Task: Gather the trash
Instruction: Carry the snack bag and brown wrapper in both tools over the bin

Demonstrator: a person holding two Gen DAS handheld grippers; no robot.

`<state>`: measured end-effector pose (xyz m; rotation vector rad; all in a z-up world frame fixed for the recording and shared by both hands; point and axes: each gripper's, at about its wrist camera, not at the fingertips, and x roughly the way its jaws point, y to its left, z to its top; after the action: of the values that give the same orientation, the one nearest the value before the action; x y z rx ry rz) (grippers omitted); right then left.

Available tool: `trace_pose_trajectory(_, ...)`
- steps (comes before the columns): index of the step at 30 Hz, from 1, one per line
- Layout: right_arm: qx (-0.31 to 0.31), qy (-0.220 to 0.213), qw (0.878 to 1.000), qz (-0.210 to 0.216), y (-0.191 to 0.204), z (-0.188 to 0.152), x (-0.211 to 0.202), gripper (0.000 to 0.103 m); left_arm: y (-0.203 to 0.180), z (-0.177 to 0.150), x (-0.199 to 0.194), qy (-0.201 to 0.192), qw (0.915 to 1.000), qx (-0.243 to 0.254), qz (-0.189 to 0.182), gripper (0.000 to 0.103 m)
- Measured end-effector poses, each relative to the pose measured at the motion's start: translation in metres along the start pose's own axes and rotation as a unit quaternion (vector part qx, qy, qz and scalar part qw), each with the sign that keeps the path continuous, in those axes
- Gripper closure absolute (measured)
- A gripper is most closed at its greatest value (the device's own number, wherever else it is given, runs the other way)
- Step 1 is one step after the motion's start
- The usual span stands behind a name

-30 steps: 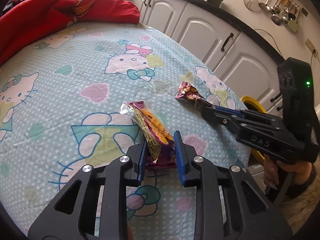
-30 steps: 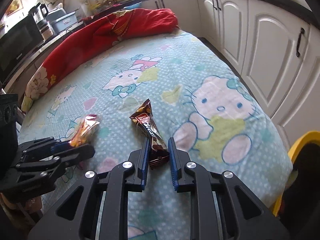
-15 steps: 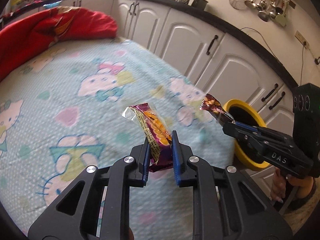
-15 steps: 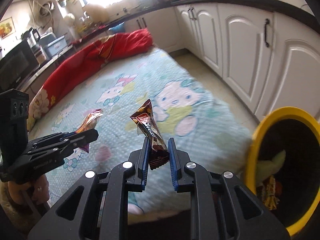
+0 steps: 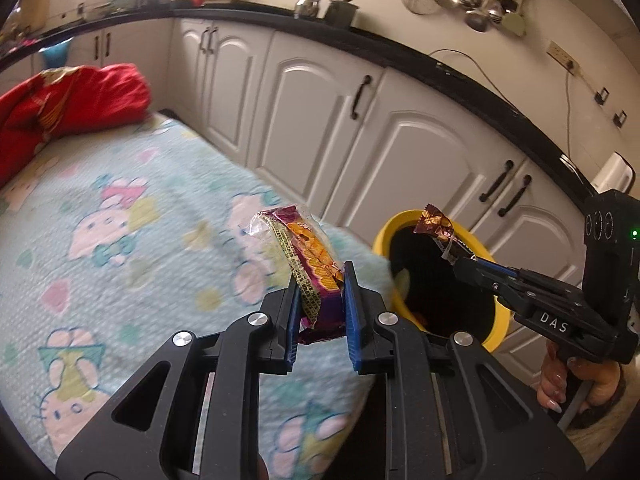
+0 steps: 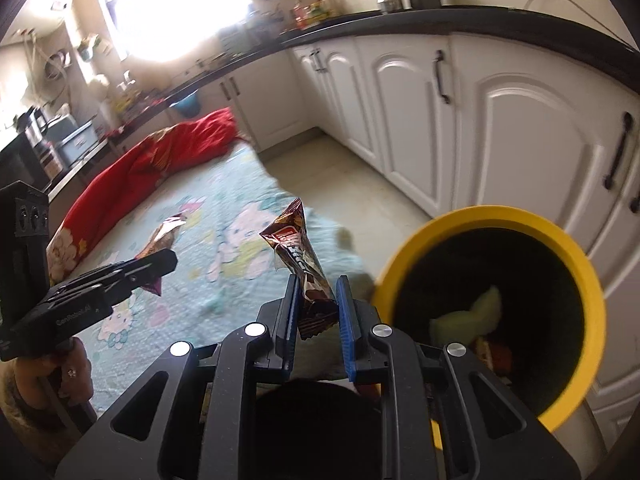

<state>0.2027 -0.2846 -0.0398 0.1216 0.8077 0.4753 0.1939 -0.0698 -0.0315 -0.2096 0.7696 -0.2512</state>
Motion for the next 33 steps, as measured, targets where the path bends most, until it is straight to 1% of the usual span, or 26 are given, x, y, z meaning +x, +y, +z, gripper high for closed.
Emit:
trace_pose_trajectory(7,0.032,-0.025,0.999,-0.03,-0.035,-0.005,-0.024,0.085,-0.031,0.009,0.008,-0.005,0.9996,0.02,-0.021,0.09)
trace_pose_trajectory(12,0.055,-0.034,0.997,-0.046,-0.057,-0.01,-0.035,0.085,-0.051,0.011,0.015,-0.004,0.9989,0.033,-0.035,0.09)
trace_pose_trajectory(19,0.073,-0.043,0.994,-0.072,-0.077,-0.02,-0.047,0.085,-0.078,0.011,0.029,0.003,0.9975,0.049,-0.051,0.09)
trace_pose_trajectory(25,0.076,-0.042,0.991,-0.101,-0.092,-0.033,-0.052,0.085,-0.098,0.01,0.041,0.009,0.9962,0.061,-0.061,0.09)
trace_pose_trajectory(33,0.092,-0.032,0.988,-0.116,-0.107,-0.047,-0.051,0.085,-0.12,0.006,0.06,0.023,0.9944,0.077,-0.069,0.09)
